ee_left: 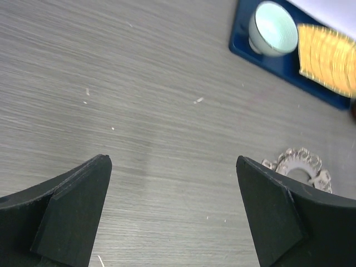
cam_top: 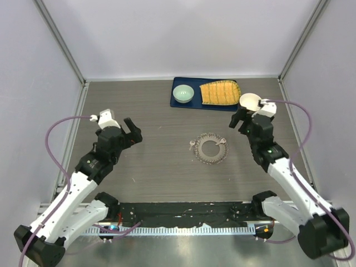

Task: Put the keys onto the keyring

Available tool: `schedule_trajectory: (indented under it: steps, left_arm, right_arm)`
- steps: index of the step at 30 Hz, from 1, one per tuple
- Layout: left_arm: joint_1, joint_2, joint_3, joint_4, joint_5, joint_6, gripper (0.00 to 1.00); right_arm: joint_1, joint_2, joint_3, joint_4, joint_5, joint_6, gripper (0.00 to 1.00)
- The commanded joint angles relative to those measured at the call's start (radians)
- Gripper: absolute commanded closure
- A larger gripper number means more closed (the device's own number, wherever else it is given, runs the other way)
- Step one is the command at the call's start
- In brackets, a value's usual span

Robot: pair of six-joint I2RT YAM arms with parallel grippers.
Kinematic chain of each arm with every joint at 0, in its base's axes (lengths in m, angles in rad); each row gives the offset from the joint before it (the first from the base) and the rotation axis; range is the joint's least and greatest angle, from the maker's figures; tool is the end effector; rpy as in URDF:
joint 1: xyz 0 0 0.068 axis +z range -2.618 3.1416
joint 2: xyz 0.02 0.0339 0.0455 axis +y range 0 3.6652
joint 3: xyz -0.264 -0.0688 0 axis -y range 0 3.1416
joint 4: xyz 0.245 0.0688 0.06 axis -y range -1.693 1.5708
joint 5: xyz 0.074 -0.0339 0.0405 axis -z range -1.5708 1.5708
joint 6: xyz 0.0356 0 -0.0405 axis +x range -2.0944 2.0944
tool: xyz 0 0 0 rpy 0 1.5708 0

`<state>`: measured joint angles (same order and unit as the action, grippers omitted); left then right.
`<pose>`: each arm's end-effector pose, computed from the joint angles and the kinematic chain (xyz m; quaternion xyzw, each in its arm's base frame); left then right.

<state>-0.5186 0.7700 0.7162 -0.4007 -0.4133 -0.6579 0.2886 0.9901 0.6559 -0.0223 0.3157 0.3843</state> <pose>0.1583 -0.0739 0.2972 -0.1662 0.8206 -0.1428 0.5278 0.2211 0.0541 0.2729 0.1284 0.8059 0.0641 0.5745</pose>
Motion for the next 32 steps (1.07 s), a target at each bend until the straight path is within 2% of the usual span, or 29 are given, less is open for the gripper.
schedule_trajectory:
  steps: [1,5,8,11,15,24,32]
  left_arm:
    - [0.031,-0.018,0.156,-0.182,-0.082,-0.036,0.0]
    - [0.031,-0.075,0.264,-0.239,-0.123,0.096,0.0]
    - [0.031,-0.135,0.302,-0.239,-0.153,0.189,0.0]
    - [0.031,-0.216,0.284,-0.175,-0.197,0.26,0.0]
    - [0.031,-0.32,0.168,-0.054,-0.255,0.371,0.0]
    - [0.037,-0.416,0.066,-0.01,-0.298,0.412,0.0]
    - [0.091,-0.462,0.026,0.002,-0.268,0.403,0.0]
  right_arm:
    - [0.001,-0.178,0.076,-0.134,0.155,-0.065,0.04]
    - [0.001,-0.373,0.123,-0.198,0.207,-0.139,0.03]
    - [0.001,-0.444,0.149,-0.223,0.22,-0.194,0.03]
    - [0.001,-0.516,0.157,-0.225,0.226,-0.228,0.02]
    - [0.001,-0.584,0.137,-0.194,0.247,-0.281,0.02]
    - [0.004,-0.66,0.087,-0.154,0.258,-0.326,0.02]
    - [0.046,-0.749,0.001,-0.128,0.284,-0.326,0.02]
